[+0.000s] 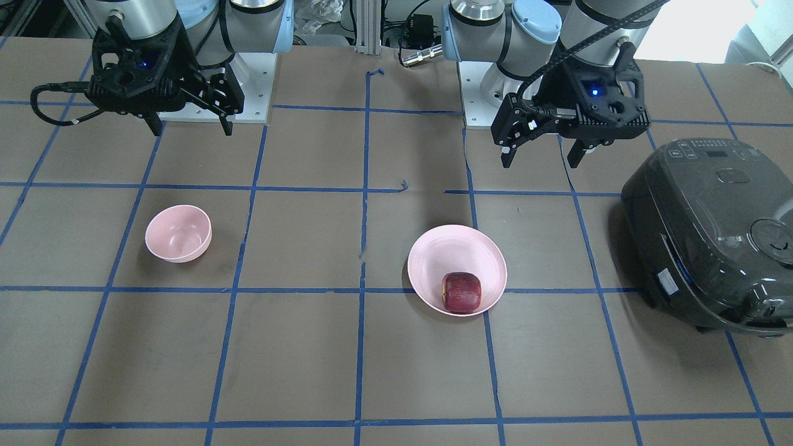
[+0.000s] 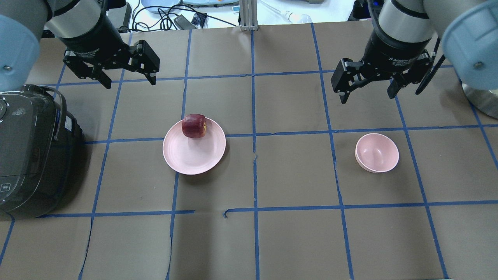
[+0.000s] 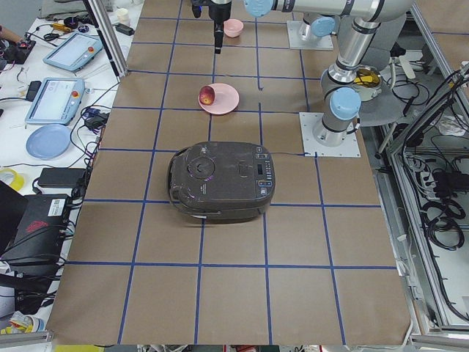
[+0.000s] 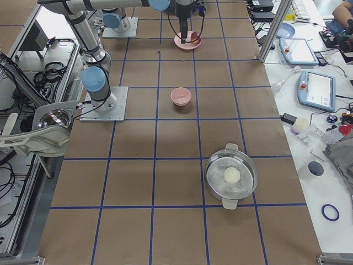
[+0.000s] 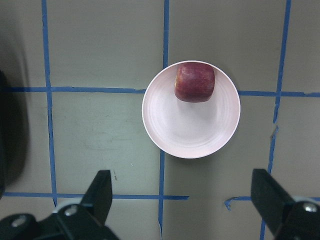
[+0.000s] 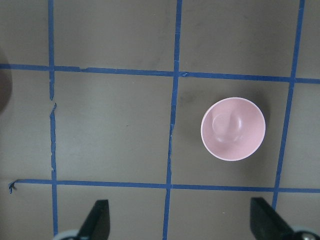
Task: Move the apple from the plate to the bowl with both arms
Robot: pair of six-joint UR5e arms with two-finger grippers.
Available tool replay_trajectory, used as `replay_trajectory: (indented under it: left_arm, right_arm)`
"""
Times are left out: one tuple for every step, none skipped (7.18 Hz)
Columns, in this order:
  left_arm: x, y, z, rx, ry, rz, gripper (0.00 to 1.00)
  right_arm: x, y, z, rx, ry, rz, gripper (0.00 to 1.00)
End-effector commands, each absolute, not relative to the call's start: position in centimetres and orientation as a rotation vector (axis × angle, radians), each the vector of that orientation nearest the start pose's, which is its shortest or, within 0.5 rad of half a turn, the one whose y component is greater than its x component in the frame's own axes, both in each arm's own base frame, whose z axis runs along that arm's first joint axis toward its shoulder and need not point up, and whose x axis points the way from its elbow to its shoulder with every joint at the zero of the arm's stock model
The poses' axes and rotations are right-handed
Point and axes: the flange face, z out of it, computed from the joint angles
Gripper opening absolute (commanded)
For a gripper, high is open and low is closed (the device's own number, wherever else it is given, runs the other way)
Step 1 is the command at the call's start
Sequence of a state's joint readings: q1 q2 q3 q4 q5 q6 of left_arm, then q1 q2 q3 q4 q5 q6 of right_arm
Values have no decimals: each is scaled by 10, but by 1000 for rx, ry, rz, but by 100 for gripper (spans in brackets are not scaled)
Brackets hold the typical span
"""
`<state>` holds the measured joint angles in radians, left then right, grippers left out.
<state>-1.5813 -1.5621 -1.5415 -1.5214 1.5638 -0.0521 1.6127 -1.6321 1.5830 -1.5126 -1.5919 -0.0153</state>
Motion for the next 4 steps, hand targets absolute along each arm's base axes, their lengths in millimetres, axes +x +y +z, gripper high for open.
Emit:
replay_trajectory:
  left_arm:
    - [-139, -495, 511, -65, 3147, -135, 100]
    - [-139, -495, 511, -65, 3147, -135, 100]
    - [-139, -495, 510, -65, 3147, -133, 100]
    - [-139, -495, 511, -65, 3148, -135, 100]
  right_arm:
    - [150, -458, 505, -90, 3162, 17, 100]
    - [150, -458, 506, -88, 3162, 14, 100]
    - [150, -455, 505, -54, 3163, 26, 100]
    - [150, -453, 503, 1, 3164, 37, 100]
